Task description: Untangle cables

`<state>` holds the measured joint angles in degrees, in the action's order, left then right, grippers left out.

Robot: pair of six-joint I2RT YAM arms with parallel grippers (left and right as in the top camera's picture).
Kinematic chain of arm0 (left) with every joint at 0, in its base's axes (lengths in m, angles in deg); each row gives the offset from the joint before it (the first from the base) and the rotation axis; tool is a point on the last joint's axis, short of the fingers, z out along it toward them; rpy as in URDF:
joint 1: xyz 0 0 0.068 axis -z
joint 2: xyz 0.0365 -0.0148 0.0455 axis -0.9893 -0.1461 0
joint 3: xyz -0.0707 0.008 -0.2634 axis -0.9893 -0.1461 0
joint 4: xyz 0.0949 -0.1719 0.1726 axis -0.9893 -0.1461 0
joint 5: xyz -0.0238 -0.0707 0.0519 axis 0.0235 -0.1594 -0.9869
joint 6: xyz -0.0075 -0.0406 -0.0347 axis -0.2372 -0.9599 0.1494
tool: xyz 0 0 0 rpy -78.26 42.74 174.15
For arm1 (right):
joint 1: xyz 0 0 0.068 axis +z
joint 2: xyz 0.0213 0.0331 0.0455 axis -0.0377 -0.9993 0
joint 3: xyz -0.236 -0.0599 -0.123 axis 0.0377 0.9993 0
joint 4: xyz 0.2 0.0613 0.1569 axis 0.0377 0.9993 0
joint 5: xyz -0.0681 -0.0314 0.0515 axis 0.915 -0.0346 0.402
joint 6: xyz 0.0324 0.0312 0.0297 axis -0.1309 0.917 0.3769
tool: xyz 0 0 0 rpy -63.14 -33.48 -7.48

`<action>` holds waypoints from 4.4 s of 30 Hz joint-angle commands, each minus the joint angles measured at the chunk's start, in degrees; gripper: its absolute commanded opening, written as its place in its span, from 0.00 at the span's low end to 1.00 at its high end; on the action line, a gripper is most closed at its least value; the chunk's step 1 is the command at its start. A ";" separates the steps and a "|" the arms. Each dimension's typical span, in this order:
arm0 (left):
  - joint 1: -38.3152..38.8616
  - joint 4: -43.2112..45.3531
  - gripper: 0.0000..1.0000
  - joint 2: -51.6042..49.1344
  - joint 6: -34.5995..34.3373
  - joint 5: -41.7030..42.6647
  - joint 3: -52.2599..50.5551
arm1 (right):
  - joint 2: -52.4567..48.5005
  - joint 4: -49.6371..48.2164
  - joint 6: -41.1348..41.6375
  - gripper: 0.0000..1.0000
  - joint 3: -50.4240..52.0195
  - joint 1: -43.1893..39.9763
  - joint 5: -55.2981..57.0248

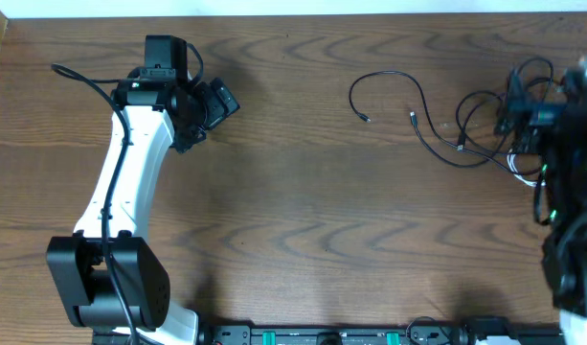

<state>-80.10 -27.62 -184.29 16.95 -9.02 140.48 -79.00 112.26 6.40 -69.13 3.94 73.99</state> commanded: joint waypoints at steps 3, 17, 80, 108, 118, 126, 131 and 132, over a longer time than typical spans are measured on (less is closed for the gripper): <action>-0.15 -0.17 0.98 0.00 0.15 -0.13 -0.02 | 10.19 -3.39 1.25 0.99 11.67 0.52 -2.29; -0.15 -0.17 0.98 0.00 0.13 -0.13 -0.02 | 20.06 -3.76 1.84 0.99 21.92 1.36 -2.91; -0.15 -0.17 0.98 0.00 0.15 -0.13 -0.02 | 50.90 -35.28 3.54 0.99 55.78 0.39 -6.40; -0.15 -0.17 0.98 0.00 0.15 -0.13 -0.02 | 50.90 -46.93 3.54 0.99 65.75 0.02 -7.02; -0.15 -0.17 0.98 0.00 0.15 -0.13 -0.02 | 50.90 -19.06 3.17 0.99 65.72 0.00 -5.38; -0.15 -0.17 0.98 0.00 0.15 -0.13 -0.02 | 50.93 -19.30 0.17 0.99 65.72 -0.35 -5.20; -0.15 -0.17 0.98 0.00 0.13 -0.13 -0.02 | 50.90 -19.12 -4.63 0.99 65.72 -0.35 -5.68; -0.15 -0.17 0.98 0.00 0.15 -0.13 -0.02 | 50.90 -19.15 -4.68 0.99 65.72 -0.35 -5.68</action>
<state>-80.10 -27.60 -184.29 16.95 -8.80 140.48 -28.47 92.82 4.94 -3.45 3.88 68.00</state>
